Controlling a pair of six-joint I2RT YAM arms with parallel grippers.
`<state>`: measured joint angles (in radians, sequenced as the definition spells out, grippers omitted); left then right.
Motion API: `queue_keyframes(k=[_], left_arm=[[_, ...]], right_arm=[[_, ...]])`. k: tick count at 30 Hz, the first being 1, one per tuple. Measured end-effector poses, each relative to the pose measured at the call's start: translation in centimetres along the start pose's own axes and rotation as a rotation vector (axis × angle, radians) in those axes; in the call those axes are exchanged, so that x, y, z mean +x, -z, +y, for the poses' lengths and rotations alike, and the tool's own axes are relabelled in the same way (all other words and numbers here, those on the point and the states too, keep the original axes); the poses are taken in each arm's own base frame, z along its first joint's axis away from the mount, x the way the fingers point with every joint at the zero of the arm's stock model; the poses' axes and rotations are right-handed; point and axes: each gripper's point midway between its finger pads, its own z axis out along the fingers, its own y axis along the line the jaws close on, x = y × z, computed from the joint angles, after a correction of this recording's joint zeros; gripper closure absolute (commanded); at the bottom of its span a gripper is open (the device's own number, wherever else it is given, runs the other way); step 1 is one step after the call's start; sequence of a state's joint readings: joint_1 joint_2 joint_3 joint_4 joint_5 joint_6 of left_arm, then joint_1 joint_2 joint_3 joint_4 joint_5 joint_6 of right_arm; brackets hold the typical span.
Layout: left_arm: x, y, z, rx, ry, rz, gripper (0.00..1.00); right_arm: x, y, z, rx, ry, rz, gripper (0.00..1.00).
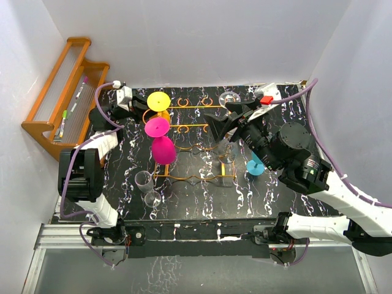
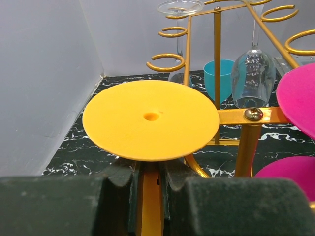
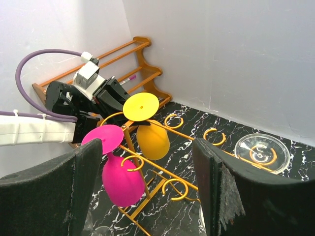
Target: Place the wine glass upside down on the wine glass rack
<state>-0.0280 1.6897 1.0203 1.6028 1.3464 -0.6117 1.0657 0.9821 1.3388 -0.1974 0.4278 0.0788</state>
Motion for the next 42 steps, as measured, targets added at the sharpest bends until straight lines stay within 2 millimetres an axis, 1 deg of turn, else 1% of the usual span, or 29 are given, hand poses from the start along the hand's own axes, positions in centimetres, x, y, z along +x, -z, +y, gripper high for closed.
queue_keyframes(k=[2, 4, 5, 7, 8, 9, 12, 13, 18, 19, 20, 26, 33, 36, 42], left_arm=[[0.1, 0.0, 0.0, -0.001, -0.004, 0.0, 0.9], [0.1, 0.0, 0.0, -0.002, -0.008, -0.001, 0.63], [0.1, 0.0, 0.0, -0.004, -0.017, -0.002, 0.58], [0.4, 0.1, -0.1, 0.002, -0.015, 0.005, 0.53], [0.6, 0.2, -0.2, 0.004, -0.009, 0.007, 0.49], [0.8, 0.2, -0.3, 0.007, -0.006, 0.01, 0.46], [1.1, 0.2, -0.4, 0.013, 0.003, 0.017, 0.44], [1.1, 0.2, -0.4, 0.015, 0.002, 0.018, 0.4], [1.2, 0.3, -0.5, 0.022, 0.0, 0.023, 0.21], [1.2, 0.3, -0.5, 0.024, 0.0, 0.024, 0.08], [1.3, 0.3, -0.5, 0.025, -0.001, 0.025, 0.04], [1.9, 0.8, -0.1, 0.015, 0.01, 0.033, 0.03], [3.6, 2.3, 1.1, -0.015, 0.051, 0.054, 0.03], [3.8, 3.0, 1.3, -0.026, 0.058, 0.062, 0.03], [4.0, 4.4, 1.7, -0.042, 0.067, 0.081, 0.03]], right_arm=[[0.0, 0.0, 0.0, 0.0, 0.001, 0.001, 0.24], [0.1, 0.0, 0.0, 0.0, 0.002, 0.001, 0.24], [0.1, -0.1, 0.0, 0.0, 0.002, 0.001, 0.24], [0.0, -0.1, 0.0, 0.001, 0.0, -0.005, 0.24], [0.1, -0.1, 0.0, 0.001, 0.0, -0.006, 0.24], [0.1, -0.2, 0.0, 0.001, 0.001, -0.007, 0.24], [0.3, -0.2, 0.0, 0.004, 0.002, -0.01, 0.24], [0.3, -0.2, -0.1, 0.006, 0.002, -0.011, 0.24], [0.1, -0.2, -0.2, 0.009, -0.003, -0.023, 0.24], [0.2, 0.0, -0.2, 0.01, -0.004, -0.023, 0.24], [0.2, 0.0, -0.3, 0.012, -0.004, -0.023, 0.24], [0.0, 0.1, -0.4, 0.015, -0.008, -0.033, 0.24], [0.1, 0.1, -0.4, 0.016, -0.006, -0.035, 0.24], [0.4, 0.1, -0.4, 0.016, -0.002, -0.029, 0.24], [0.3, 0.1, -0.5, 0.016, 0.004, -0.03, 0.24]])
